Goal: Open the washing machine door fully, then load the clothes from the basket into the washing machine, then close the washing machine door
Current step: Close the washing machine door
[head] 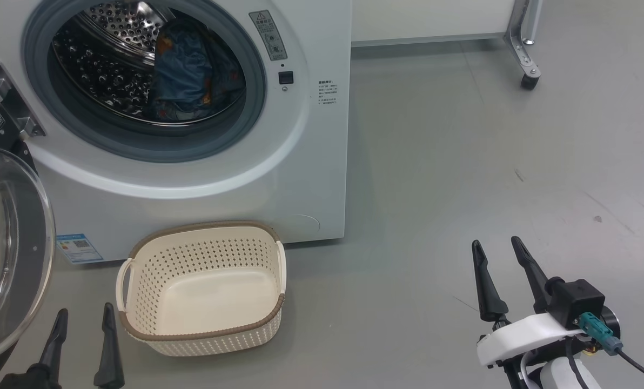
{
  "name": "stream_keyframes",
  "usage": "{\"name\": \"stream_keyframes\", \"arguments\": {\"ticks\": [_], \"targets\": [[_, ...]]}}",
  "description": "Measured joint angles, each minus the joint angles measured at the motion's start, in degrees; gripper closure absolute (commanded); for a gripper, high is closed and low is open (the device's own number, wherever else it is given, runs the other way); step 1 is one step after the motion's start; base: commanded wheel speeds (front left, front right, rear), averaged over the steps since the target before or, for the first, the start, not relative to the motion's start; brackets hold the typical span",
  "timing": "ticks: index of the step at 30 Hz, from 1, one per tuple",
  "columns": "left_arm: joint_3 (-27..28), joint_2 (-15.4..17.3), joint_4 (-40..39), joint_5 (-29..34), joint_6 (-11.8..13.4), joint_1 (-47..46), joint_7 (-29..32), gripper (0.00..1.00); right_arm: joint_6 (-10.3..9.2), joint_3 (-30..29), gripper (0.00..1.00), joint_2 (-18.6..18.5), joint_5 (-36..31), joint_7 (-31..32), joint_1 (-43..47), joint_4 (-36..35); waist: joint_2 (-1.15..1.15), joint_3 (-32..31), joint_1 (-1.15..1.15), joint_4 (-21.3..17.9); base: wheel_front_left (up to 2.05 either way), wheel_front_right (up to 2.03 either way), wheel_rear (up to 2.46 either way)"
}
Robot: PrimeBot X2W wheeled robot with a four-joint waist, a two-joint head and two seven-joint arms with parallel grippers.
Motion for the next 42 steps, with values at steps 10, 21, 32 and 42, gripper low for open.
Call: {"name": "stream_keyframes", "arguments": {"ticks": [10,21,32,42], "targets": [[-1.3,0.0,0.4,0.8,0.0,0.0,0.0,0.00,-0.01,-1.5,0.00,0.0,-0.6,0.0,0.8,-0.3,0.00,-0.2,0.00,1.4,0.00,0.00,0.00],[-1.4,0.0,1.0,1.5,0.1,0.0,0.0,0.00,-0.01,-2.0,0.00,0.1,-1.2,0.0,1.0,-0.6,0.00,-0.7,0.00,5.9,0.00,0.00,0.00],[-0.7,0.0,1.9,2.2,1.2,0.0,0.0,0.00,-0.01,-1.9,0.00,0.1,-1.4,0.0,2.2,-0.8,0.00,-1.0,0.00,12.0,0.00,0.00,0.00],[-0.5,0.0,2.3,2.2,2.0,0.0,0.0,0.00,-0.01,-1.8,0.00,0.2,-2.2,0.0,2.2,-1.1,0.00,-0.8,0.00,17.6,0.00,0.00,0.00]]}}
